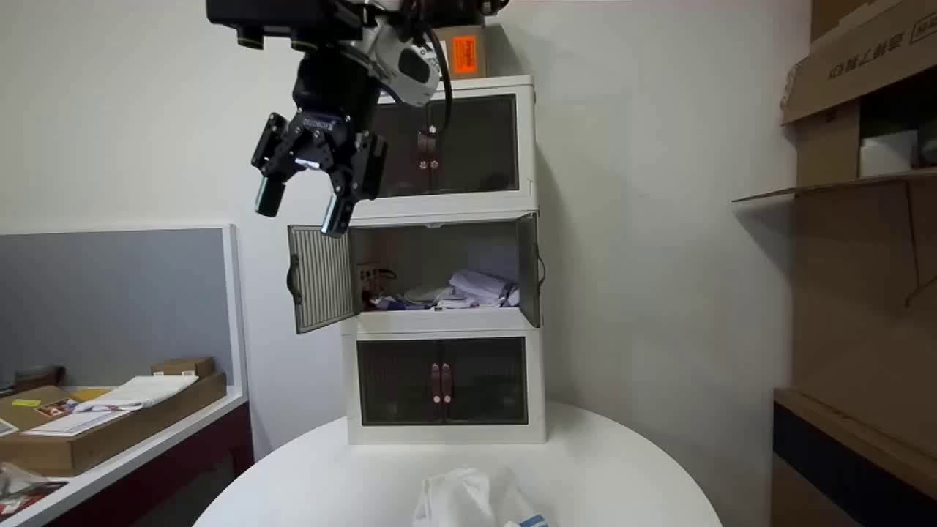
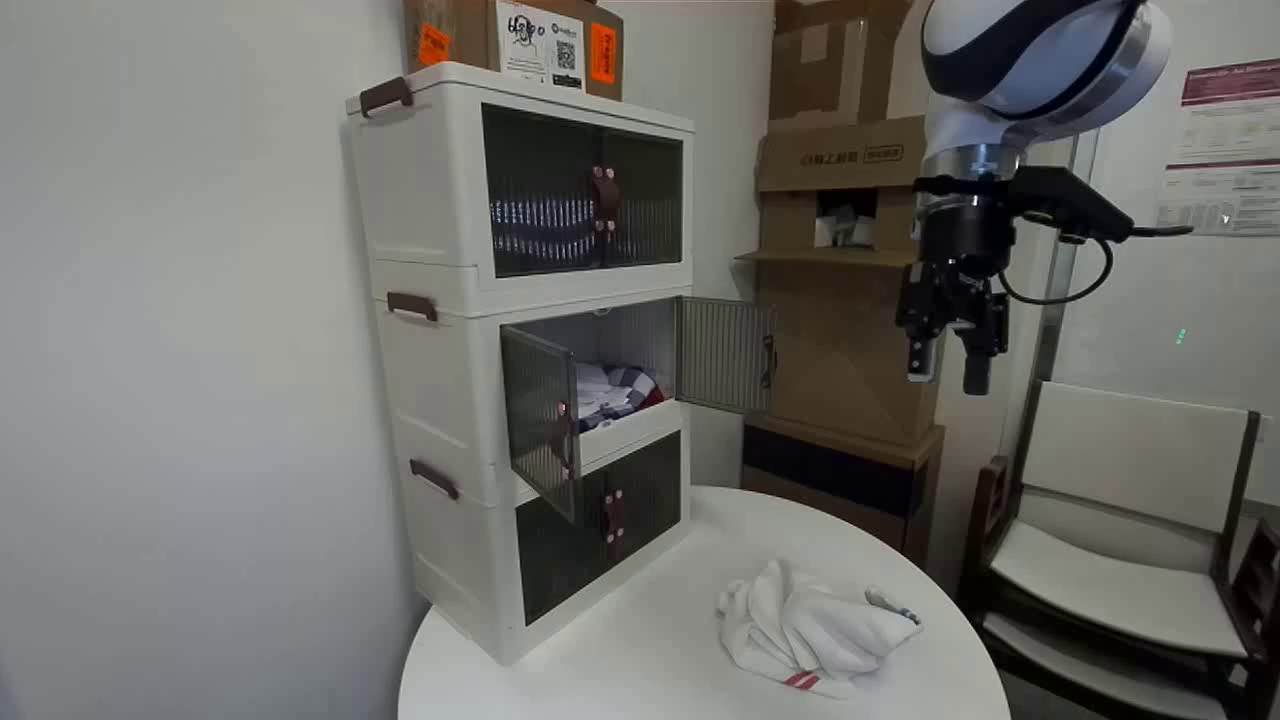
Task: Close the left door of the middle cabinet.
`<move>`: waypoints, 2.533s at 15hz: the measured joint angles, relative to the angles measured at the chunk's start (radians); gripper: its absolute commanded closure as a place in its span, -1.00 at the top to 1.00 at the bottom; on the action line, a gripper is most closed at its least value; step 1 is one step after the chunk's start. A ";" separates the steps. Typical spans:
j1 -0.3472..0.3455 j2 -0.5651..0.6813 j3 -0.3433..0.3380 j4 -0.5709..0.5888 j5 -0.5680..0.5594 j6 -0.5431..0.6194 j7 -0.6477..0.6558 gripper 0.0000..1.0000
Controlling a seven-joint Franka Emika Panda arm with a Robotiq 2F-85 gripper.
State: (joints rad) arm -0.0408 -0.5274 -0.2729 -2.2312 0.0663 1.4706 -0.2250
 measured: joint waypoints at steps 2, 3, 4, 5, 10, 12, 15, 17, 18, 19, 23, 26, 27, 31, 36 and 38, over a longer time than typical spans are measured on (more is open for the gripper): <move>-0.003 0.000 0.003 0.000 0.000 0.000 0.000 1.00; -0.008 0.000 0.010 -0.001 0.000 0.000 0.000 1.00; -0.011 0.000 0.020 -0.001 0.000 0.000 0.001 1.00; -0.012 0.000 0.032 -0.002 0.000 0.000 0.004 1.00; -0.004 0.011 0.134 -0.005 0.000 0.099 0.031 1.00; 0.008 0.023 0.182 -0.001 0.000 0.181 0.049 1.00; 0.036 0.055 0.238 0.020 0.007 0.296 0.084 1.00; 0.055 0.086 0.265 0.038 0.024 0.360 0.108 1.00; 0.065 0.104 0.277 0.048 0.032 0.385 0.119 1.00; 0.074 0.124 0.288 0.060 0.039 0.407 0.130 1.00; 0.102 0.215 0.327 0.120 0.056 0.462 0.170 1.00; 0.120 0.284 0.351 0.180 0.075 0.462 0.192 1.00; 0.127 0.306 0.359 0.204 0.079 0.462 0.203 1.00; 0.145 0.379 0.395 0.287 0.081 0.474 0.271 1.00; 0.150 0.424 0.425 0.301 -0.020 0.600 0.349 1.00; 0.148 0.435 0.425 0.278 -0.124 0.662 0.368 1.00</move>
State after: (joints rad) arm 0.1067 -0.0927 0.1523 -1.9528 -0.0580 2.1328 0.1434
